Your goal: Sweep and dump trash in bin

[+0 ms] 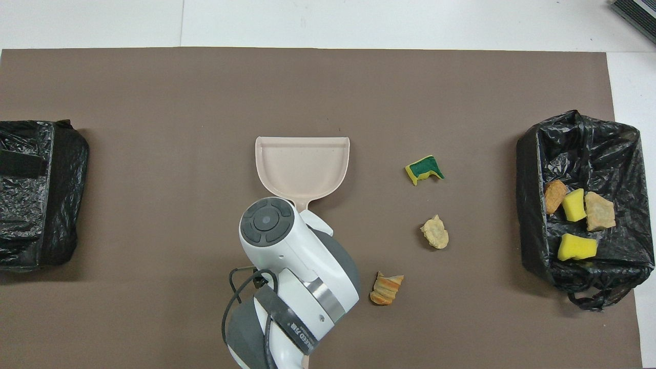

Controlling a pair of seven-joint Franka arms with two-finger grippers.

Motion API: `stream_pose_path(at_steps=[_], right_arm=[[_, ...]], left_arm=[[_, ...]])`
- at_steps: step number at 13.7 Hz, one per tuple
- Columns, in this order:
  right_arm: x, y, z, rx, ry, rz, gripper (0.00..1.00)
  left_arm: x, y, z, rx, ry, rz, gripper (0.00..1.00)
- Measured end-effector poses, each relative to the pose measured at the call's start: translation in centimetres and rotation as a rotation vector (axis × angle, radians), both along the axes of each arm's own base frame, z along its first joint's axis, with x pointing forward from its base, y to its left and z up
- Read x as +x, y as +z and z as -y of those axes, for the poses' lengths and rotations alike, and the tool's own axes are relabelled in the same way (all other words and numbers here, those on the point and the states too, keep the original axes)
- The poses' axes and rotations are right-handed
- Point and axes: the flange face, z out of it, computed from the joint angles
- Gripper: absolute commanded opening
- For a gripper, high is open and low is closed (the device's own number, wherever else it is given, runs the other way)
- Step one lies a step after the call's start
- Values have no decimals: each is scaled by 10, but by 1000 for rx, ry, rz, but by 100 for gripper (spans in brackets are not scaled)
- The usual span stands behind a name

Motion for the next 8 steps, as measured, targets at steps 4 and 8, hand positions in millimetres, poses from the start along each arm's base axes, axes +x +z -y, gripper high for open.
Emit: stream_pose_path(at_steps=[4, 8], right_arm=[[-76, -19, 2, -58, -144, -32, 100], [-126, -54, 25, 10, -228, 19, 91]], left_arm=[[0, 0, -10, -6, 16, -5, 100], [-7, -7, 5, -10, 3, -71, 100]])
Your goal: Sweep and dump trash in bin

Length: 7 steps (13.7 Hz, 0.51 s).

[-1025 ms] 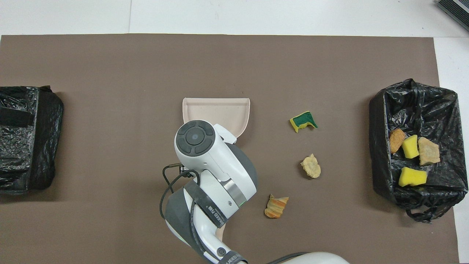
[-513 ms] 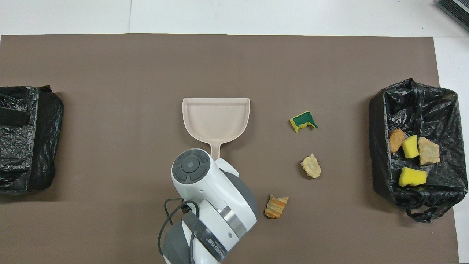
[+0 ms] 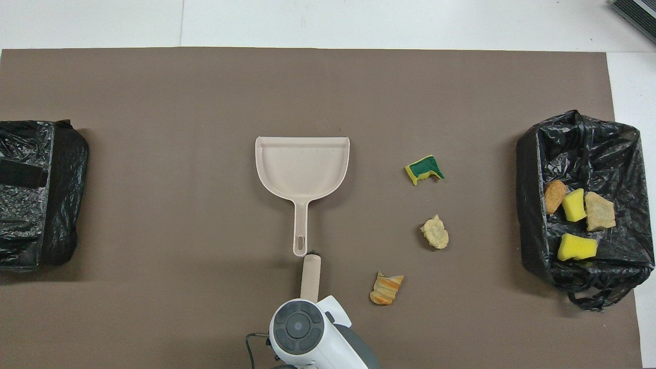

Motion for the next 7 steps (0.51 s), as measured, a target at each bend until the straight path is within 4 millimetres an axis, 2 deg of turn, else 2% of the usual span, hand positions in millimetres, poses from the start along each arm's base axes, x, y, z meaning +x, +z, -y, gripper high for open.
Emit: stream_pose_path(at_steps=[3, 7], right_arm=[[-2, 0, 7, 13, -15, 12, 74], [0, 8, 7, 27, -19, 22, 40]], left_arm=[[0, -6, 1, -4, 6, -32, 100], [2, -9, -9, -15, 28, -40, 100]])
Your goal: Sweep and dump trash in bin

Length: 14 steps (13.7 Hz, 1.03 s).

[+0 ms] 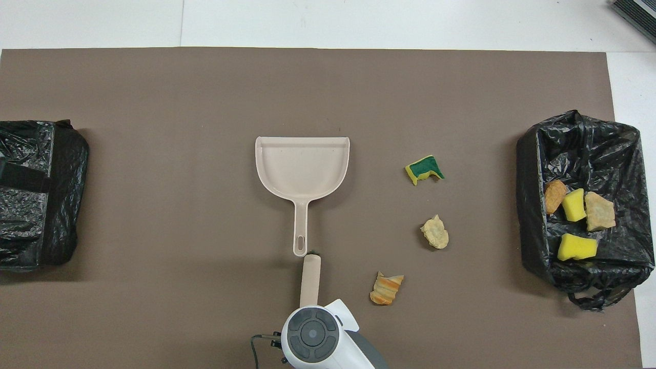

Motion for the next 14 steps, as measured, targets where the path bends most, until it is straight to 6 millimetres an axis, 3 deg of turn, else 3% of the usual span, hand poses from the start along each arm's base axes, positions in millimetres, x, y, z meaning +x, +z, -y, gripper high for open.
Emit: stream_pose_path(at_steps=[2, 3, 9, 11, 14], right_arm=[[1, 2, 0, 4, -2, 3, 20], [1, 3, 0, 5, -2, 4, 0], [6, 13, 4, -10, 25, 31, 0], [23, 42, 21, -36, 40, 30, 0], [62, 99, 73, -70, 101, 6, 0]], left_arm=[[0, 1, 0, 0, 1, 1, 100], [-1, 1, 0, 0, 2, 1, 100], [-4, 5, -3, -1, 35, 5, 100], [-5, 6, -3, -1, 47, 8, 100], [-3, 5, -1, -1, 62, 14, 100]])
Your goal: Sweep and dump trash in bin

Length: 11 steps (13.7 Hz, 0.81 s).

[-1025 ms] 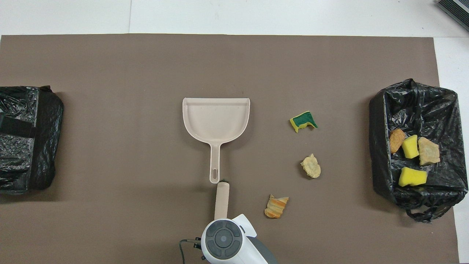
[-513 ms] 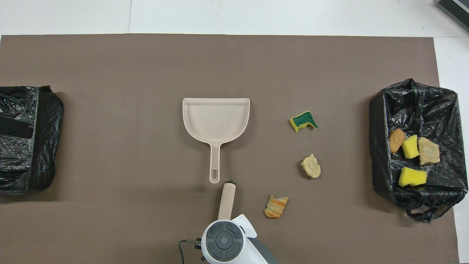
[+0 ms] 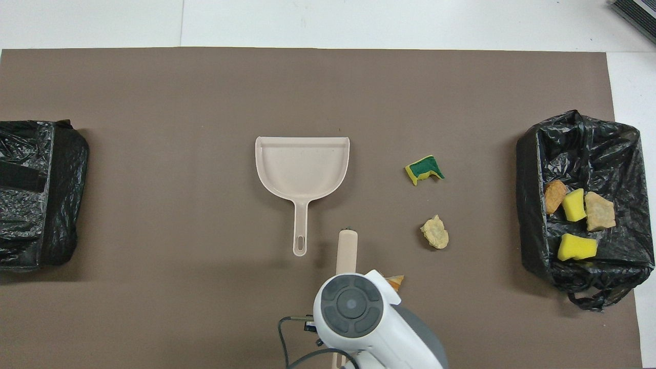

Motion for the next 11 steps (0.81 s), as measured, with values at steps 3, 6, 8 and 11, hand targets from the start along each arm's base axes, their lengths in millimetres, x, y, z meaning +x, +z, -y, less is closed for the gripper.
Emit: stream_pose_path(at_steps=[3, 6, 8, 11], right_arm=[[35, 27, 51, -69, 73, -14, 0], [59, 24, 88, -132, 164, -10, 0], [74, 17, 111, -176, 190, -11, 0], [94, 9, 149, -213, 202, -27, 0]], left_arm=[[1, -1, 6, -1, -1, 3, 100], [1, -6, 18, -6, -24, -3, 100], [1, -12, 40, -8, -64, -3, 100], [-3, -39, 88, -10, -138, -37, 100]])
